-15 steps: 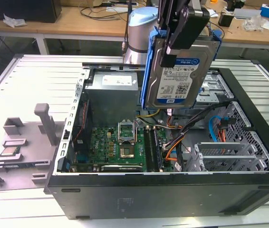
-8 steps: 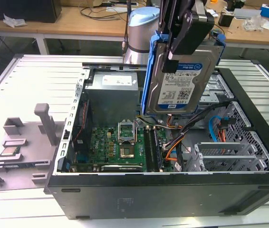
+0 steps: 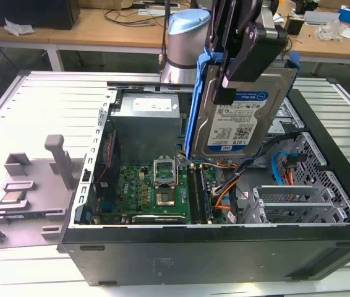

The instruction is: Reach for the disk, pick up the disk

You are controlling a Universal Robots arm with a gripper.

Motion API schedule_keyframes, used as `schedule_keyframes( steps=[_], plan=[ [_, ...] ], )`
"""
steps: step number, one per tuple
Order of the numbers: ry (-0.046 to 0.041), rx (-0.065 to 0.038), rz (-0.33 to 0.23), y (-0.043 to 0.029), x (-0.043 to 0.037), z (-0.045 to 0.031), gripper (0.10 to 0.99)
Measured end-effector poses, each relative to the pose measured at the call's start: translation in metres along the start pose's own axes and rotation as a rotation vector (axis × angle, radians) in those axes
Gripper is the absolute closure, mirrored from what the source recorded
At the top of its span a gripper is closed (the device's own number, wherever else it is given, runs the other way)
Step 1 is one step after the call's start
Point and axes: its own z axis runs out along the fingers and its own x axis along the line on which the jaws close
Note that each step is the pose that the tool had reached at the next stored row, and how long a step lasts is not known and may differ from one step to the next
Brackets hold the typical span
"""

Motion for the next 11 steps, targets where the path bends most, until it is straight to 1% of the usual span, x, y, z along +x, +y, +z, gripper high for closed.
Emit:
schedule_keyframes(
  steps=[5,7,11],
  plan=[
    [0.0000,0.000,0.000,0.0005,0.0109,0.0000,0.718],
    [0.0000,0.000,0.000,0.0009,0.0181,0.0001,0.718],
    [-0.0001,0.000,0.000,0.0013,0.0269,0.0001,0.718]
  ],
)
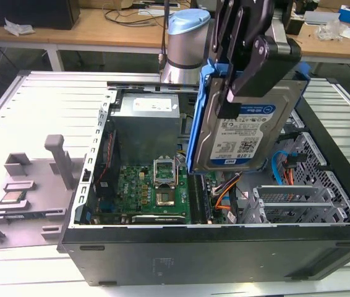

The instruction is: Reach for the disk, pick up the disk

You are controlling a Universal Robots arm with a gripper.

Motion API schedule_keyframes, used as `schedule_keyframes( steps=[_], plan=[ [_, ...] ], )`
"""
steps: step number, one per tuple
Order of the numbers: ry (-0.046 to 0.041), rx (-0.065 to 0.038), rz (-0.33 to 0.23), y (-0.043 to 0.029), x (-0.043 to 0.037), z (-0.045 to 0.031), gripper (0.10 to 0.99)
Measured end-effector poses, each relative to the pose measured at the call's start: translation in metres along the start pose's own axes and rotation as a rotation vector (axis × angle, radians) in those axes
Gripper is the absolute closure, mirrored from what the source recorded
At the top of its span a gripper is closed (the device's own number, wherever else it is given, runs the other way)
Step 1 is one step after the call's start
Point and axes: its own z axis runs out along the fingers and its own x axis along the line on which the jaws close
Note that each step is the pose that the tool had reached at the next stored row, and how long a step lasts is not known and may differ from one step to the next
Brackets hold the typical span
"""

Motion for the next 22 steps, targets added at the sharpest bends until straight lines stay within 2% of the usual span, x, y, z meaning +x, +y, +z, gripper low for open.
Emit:
schedule_keyframes(
  steps=[6,17,20,22],
  plan=[
    [0.0001,0.000,0.000,0.0007,0.0132,0.0000,0.718],
    [0.0000,0.000,0.000,0.0017,0.0319,0.0001,0.718],
    [0.0001,0.000,0.000,0.0021,0.0406,0.0001,0.718],
    [0.0000,0.000,0.000,0.0023,0.0422,0.0001,0.718]
  ],
)
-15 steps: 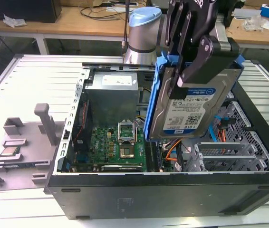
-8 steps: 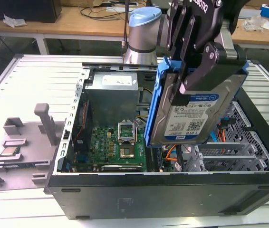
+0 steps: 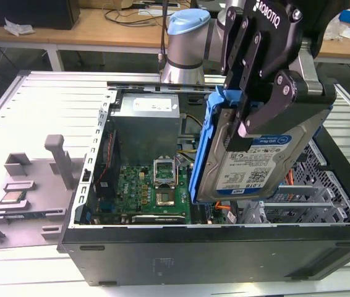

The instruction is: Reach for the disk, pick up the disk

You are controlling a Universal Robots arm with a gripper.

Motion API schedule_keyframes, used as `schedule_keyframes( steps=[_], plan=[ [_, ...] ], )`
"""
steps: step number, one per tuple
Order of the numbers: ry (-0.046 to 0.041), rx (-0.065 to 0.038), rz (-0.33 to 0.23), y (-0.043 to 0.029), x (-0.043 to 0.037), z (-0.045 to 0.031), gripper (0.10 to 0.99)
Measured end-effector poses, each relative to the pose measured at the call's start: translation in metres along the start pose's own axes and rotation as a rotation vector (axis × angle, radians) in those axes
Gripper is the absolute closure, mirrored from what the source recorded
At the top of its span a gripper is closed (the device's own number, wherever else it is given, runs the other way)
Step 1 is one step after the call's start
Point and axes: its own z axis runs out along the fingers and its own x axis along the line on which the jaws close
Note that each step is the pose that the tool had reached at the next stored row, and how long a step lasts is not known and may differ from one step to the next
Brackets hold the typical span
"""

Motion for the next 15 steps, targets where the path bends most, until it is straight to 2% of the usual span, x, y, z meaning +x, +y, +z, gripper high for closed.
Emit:
schedule_keyframes(
  steps=[4,6,9,15],
  plan=[
    [0.0001,0.000,0.000,-0.0002,0.0001,-0.0001,0.718],
    [0.0001,0.000,0.000,-0.0026,0.0003,-0.0002,0.718],
    [0.0001,0.000,0.000,-0.0111,0.0007,-0.0007,0.718],
    [0.0006,0.000,0.000,-0.0351,0.0019,-0.0023,0.718]
  ],
)
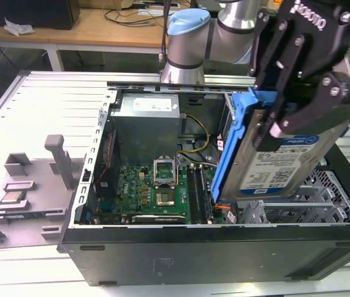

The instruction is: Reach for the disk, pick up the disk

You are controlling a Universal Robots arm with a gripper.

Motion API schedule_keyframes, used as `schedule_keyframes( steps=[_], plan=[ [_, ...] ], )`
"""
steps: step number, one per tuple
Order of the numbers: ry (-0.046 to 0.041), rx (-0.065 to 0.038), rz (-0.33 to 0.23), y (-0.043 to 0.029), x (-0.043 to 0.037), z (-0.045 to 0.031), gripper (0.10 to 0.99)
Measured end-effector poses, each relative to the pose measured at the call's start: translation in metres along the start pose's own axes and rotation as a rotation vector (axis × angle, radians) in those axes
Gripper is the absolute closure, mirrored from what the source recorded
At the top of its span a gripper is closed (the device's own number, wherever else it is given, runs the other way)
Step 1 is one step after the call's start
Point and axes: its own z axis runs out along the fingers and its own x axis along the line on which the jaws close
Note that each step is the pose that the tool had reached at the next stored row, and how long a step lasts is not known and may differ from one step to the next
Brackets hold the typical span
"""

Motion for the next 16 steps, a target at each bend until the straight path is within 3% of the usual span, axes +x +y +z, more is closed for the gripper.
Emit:
schedule_keyframes(
  steps=[2,9,11,16],
  plan=[
    [-0.0001,0.000,0.000,-0.0052,0.0003,-0.0003,0.718],
    [0.0000,0.000,0.000,-0.0409,0.0021,-0.0026,0.718],
    [-0.0001,0.000,0.000,-0.0543,0.0028,-0.0035,0.718],
    [0.0000,0.000,0.000,-0.0753,0.0038,-0.0048,0.718]
  ],
)
